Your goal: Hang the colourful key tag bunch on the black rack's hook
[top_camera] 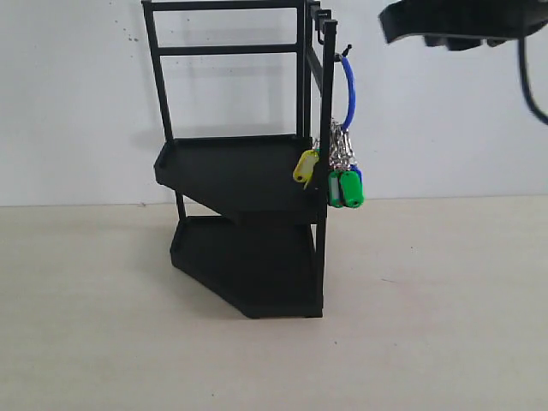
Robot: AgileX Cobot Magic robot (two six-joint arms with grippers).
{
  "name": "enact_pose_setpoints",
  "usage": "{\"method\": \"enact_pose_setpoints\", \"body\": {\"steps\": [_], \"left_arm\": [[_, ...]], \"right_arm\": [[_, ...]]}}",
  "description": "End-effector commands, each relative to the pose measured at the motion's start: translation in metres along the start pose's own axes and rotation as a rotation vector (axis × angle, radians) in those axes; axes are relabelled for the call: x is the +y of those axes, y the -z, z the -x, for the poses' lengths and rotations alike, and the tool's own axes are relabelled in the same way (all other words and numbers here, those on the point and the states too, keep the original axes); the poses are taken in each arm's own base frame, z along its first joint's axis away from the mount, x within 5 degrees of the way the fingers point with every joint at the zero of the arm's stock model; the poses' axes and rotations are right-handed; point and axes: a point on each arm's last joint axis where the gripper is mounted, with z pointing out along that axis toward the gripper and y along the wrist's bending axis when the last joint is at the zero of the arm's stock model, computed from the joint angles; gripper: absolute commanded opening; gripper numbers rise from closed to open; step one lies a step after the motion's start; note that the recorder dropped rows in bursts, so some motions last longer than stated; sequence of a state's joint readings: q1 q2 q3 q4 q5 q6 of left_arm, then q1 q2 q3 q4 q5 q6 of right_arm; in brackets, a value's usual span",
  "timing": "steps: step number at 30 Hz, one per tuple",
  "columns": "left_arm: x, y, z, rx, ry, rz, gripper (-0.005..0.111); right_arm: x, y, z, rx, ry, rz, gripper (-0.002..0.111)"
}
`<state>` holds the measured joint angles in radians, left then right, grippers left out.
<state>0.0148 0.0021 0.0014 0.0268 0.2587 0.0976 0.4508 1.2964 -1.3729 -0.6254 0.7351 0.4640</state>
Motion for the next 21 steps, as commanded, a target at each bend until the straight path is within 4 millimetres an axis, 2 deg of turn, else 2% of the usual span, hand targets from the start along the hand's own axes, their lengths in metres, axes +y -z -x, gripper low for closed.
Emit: {"method": "enact_pose_setpoints", "body": {"steps": [1, 5, 11, 16, 21], "left_arm": [[0.000, 0.000, 0.001, -0.010, 0.004, -0.001, 0.004], [0.000, 0.000, 0.001, -0.010, 0.004, -0.001, 0.004], [0.000, 0.000, 0.001, -0.010, 0.004, -0.001, 0.004], [0.000, 0.000, 0.001, -0.010, 0.004, -0.001, 0.004], [0.000, 0.000, 0.001, -0.010, 0.004, -0.001, 0.004]], "right_arm": [[-0.031, 0.041, -0.008, 0.105, 0.025, -0.151, 0.000], [-0.047, 0.078, -0.032, 0.133, 0.001, -0.168, 0.000], [-0.053, 0.104, -0.092, 0.135, -0.107, -0.134, 0.000], [-0.058, 0.116, -0.097, 0.105, -0.134, -0.133, 0.000], [-0.058, 0.116, -0.097, 0.103, -0.134, -0.132, 0.000]]}}
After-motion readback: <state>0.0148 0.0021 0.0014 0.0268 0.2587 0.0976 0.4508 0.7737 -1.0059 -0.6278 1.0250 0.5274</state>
